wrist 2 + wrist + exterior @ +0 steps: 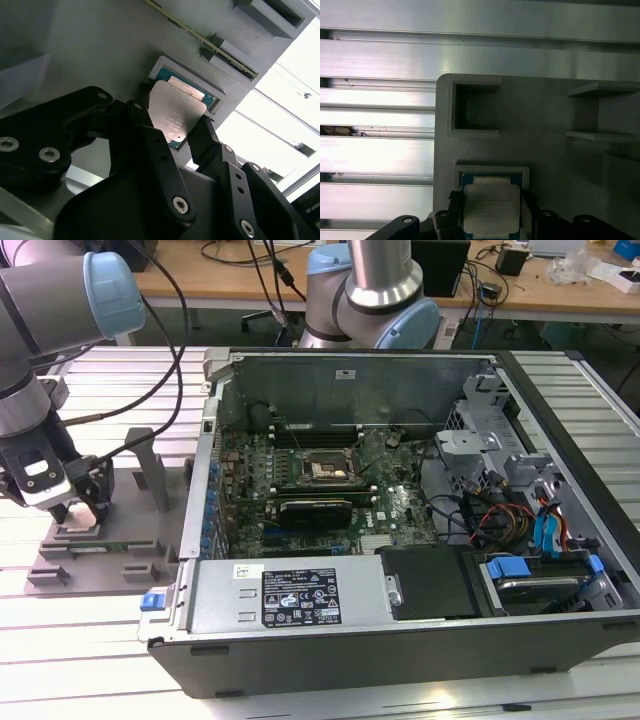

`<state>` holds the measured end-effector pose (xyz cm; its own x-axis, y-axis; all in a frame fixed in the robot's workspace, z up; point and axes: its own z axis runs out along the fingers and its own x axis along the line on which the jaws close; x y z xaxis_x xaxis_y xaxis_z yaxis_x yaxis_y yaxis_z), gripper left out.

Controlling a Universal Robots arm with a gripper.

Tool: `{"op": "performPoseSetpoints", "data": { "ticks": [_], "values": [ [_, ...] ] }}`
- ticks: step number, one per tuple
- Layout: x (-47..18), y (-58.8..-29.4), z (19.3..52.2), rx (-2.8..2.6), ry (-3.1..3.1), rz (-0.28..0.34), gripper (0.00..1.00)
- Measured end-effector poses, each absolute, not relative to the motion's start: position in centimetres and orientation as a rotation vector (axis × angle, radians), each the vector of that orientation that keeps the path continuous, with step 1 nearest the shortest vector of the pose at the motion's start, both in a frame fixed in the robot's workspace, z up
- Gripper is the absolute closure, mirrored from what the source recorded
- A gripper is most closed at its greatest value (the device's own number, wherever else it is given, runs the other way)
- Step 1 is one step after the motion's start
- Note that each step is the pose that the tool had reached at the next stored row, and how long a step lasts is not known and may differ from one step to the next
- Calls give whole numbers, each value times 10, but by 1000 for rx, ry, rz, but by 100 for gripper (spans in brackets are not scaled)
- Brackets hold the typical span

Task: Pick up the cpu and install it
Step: 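Pick up the cpu and move it towards the insertion slot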

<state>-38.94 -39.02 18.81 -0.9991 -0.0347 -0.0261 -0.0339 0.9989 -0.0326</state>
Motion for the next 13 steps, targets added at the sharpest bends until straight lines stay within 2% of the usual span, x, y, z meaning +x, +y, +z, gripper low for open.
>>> {"op": "performPoseSetpoints", "data": {
  "ticks": [13],
  "values": [
    [-389,-390,206,-54,3114,-50,45]
  ]
}}
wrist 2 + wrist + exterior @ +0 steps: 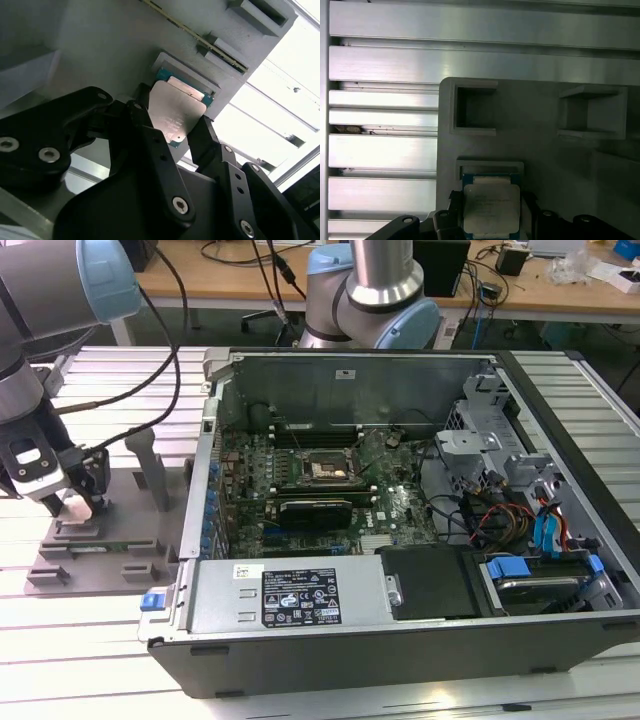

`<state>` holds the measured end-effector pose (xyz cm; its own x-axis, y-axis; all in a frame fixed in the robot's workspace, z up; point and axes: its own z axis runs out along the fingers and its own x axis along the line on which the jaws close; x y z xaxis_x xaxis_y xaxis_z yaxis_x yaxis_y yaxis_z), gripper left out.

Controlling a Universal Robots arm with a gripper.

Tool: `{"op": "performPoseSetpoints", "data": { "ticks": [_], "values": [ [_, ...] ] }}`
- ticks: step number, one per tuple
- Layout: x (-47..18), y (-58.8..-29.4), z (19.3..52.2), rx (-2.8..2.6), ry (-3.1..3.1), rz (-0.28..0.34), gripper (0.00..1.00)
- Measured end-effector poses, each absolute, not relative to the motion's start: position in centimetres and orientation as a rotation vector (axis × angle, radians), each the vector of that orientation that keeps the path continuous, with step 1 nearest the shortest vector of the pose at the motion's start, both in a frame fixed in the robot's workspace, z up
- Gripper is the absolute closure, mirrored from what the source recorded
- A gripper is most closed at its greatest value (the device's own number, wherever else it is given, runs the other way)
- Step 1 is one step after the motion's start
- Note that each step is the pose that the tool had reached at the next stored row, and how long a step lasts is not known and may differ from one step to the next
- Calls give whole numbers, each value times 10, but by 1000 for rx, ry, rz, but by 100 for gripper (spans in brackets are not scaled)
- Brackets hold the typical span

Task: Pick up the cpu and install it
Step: 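Pick up the cpu and move it towards the insertion slot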

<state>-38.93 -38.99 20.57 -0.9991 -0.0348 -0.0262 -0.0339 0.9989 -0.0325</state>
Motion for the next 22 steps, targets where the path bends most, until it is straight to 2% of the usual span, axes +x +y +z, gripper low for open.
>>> {"op": "performPoseSetpoints", "data": {
  "ticks": [22],
  "values": [
    [-389,-390,231,-53,3114,-50,45]
  ]
}}
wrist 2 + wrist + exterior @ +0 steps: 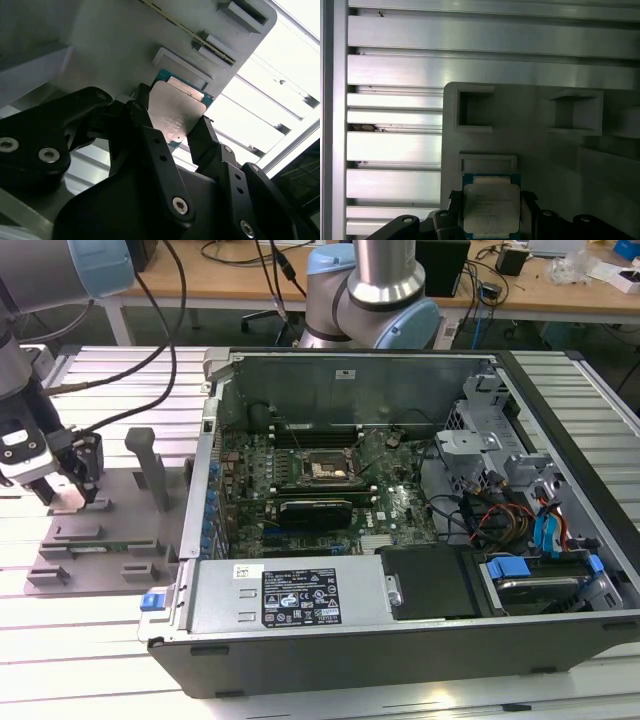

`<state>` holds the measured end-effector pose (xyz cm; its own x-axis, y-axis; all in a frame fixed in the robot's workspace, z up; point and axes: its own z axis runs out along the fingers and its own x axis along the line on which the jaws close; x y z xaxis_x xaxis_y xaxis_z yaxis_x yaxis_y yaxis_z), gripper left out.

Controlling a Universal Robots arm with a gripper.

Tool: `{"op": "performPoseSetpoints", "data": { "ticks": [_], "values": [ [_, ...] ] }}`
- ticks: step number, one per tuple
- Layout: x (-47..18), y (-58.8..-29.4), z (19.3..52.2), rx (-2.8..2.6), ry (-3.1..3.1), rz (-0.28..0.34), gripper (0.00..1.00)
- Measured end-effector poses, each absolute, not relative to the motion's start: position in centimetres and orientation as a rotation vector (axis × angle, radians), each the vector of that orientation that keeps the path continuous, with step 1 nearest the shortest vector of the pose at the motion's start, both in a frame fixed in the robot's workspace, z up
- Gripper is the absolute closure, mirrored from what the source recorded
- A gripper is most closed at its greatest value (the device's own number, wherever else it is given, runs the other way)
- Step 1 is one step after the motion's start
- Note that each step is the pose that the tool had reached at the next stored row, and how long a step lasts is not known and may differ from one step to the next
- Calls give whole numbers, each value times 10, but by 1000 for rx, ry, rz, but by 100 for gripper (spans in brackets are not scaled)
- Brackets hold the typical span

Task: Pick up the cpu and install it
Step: 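Pick up the cpu and move it towards the insertion slot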

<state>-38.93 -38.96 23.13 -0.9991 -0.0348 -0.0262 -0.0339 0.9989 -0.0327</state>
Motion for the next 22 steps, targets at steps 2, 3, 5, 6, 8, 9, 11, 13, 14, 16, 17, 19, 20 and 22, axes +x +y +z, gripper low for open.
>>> {"op": "performPoseSetpoints", "data": {
  "ticks": [2,3,5,6,8,9,11,13,14,16,17,19,20,22],
  "values": [
    [-389,-390,233,-53,3114,-50,45],
    [-389,-390,235,-53,3114,-50,45],
    [-389,-390,238,-53,3114,-50,45],
    [-389,-390,240,-53,3114,-50,45],
    [-389,-390,243,-53,3114,-50,45],
    [-389,-390,245,-53,3114,-50,45],
    [-389,-390,249,-53,3114,-50,45],
    [-389,-390,254,-54,3114,-50,45],
    [-389,-390,255,-53,3114,-50,45],
    [-389,-390,258,-53,3114,-50,45],
    [-389,-390,259,-53,3114,-50,45],
    [-389,-390,263,-53,3114,-50,45],
    [-389,-390,266,-53,3114,-50,45],
    [-389,-390,272,-54,3114,-51,45]
  ]
}}
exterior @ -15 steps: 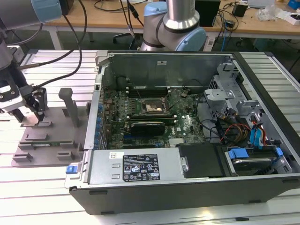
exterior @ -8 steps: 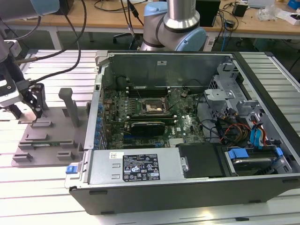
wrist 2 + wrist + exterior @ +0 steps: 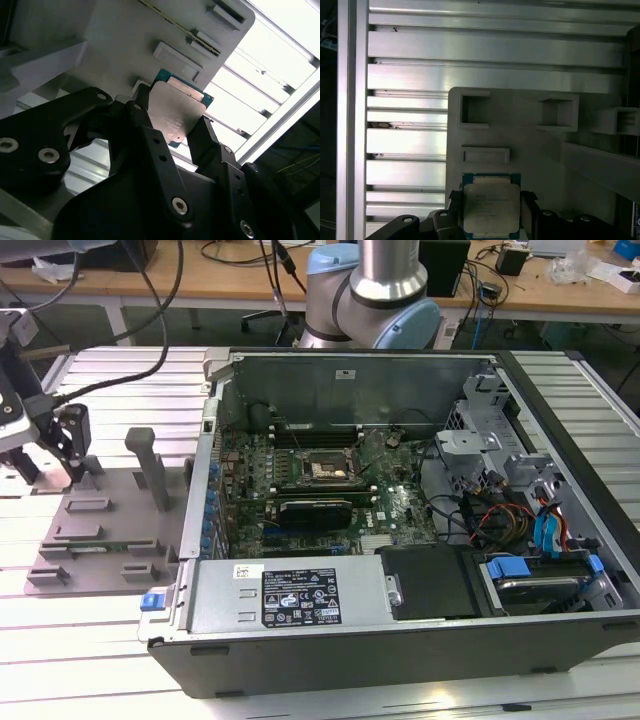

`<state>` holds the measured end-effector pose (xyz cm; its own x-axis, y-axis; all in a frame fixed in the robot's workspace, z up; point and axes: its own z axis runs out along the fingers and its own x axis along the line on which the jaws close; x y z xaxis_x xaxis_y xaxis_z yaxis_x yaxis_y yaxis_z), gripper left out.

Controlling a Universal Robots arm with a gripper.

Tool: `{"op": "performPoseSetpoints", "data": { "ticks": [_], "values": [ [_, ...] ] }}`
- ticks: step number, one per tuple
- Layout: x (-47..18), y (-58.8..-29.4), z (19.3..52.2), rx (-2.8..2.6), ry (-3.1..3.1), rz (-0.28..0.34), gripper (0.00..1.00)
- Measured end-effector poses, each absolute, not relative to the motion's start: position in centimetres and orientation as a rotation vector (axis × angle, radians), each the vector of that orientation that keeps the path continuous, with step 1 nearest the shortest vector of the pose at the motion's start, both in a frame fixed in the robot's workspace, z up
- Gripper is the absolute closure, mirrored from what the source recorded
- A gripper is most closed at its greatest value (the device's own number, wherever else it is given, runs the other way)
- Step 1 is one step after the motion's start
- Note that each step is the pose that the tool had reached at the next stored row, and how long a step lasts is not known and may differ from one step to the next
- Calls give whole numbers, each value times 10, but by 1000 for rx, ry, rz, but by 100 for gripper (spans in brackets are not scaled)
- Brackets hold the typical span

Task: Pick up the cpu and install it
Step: 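Pick up the cpu and move it towards the insertion slot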

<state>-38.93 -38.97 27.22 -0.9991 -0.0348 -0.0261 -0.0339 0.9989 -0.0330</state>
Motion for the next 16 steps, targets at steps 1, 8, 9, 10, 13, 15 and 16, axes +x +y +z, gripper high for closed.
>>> {"op": "performPoseSetpoints", "data": {
  "ticks": [1,8,9,10,13,15,16],
  "values": [
    [-389,-390,275,-53,3114,-51,45],
    [-389,-390,296,-54,3114,-52,45],
    [-389,-390,298,-54,3114,-52,45],
    [-389,-390,299,-54,3114,-52,45],
    [-389,-390,305,-53,3114,-52,45],
    [-389,-390,310,-54,3114,-52,45],
    [-389,-390,312,-54,3114,-53,45]
  ]
}}
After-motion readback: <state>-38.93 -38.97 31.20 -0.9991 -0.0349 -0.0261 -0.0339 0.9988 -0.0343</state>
